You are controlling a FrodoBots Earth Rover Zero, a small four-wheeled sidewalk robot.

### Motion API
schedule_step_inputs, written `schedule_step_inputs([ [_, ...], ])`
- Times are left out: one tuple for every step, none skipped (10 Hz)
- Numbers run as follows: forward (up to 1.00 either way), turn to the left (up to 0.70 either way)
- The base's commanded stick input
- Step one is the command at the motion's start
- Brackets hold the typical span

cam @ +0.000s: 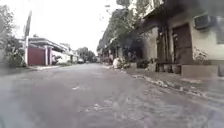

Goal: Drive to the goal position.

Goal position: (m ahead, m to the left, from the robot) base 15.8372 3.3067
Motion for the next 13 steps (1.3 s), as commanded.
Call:
schedule_step_inputs([
  [1.00,0.00],
  [1.00,0.00],
  [1.00,0.00],
  [1.00,0.00],
  [1.00,0.00],
  [1.00,0.00],
  [1.00,0.00],
  [1.00,0.00],
  [1.00,0.00],
  [1.00,0.00],
  [1.00,0.00],
  [1.00,0.00],
  [1.00,0.00],
])
